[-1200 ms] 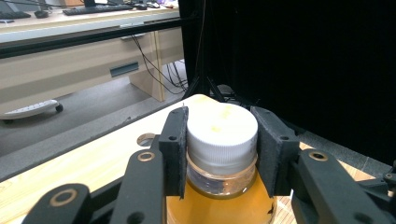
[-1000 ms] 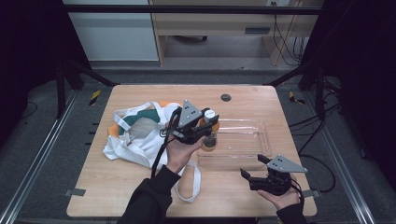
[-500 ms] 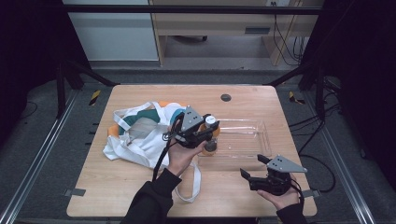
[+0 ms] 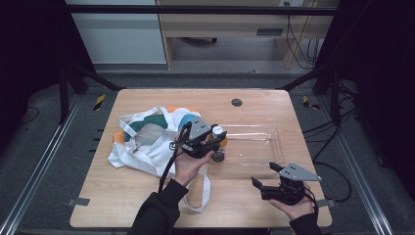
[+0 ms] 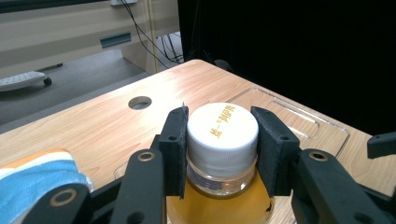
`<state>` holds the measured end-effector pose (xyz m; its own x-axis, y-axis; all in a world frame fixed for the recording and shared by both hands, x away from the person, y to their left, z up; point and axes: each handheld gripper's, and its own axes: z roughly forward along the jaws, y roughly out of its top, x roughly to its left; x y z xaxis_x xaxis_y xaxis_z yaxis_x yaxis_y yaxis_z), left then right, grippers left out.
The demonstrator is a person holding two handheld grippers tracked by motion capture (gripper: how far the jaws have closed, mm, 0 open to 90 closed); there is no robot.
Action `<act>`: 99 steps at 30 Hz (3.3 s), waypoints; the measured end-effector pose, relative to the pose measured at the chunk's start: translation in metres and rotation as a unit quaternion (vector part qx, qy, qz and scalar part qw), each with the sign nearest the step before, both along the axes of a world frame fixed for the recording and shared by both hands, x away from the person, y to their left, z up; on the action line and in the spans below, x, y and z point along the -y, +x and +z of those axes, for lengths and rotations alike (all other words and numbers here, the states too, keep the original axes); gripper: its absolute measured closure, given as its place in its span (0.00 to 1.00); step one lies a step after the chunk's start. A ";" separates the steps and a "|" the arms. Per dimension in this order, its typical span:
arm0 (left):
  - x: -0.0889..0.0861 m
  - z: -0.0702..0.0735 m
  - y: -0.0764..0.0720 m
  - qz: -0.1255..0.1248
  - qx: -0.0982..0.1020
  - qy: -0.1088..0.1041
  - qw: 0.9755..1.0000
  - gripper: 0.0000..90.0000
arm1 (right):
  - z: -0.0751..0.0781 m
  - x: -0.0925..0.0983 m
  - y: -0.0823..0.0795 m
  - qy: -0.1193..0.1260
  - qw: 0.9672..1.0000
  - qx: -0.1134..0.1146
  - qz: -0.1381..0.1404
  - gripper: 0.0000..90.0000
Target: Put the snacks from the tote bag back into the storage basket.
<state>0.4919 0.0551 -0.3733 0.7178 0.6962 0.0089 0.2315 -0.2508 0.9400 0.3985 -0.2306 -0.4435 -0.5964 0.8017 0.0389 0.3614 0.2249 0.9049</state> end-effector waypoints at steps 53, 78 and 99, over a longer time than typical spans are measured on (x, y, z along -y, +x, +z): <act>-0.001 -0.024 -0.007 -0.010 -0.006 0.016 1.000 0.57 | 0.000 0.000 0.000 0.000 1.000 -0.002 -0.003 0.17; -0.056 -0.016 -0.042 -0.026 -0.007 0.065 0.998 0.36 | -0.001 0.001 0.001 0.000 1.000 -0.004 -0.010 0.16; -0.128 -0.042 -0.072 0.030 -0.002 0.041 0.999 0.34 | -0.001 0.002 0.000 -0.002 1.000 -0.002 -0.014 0.15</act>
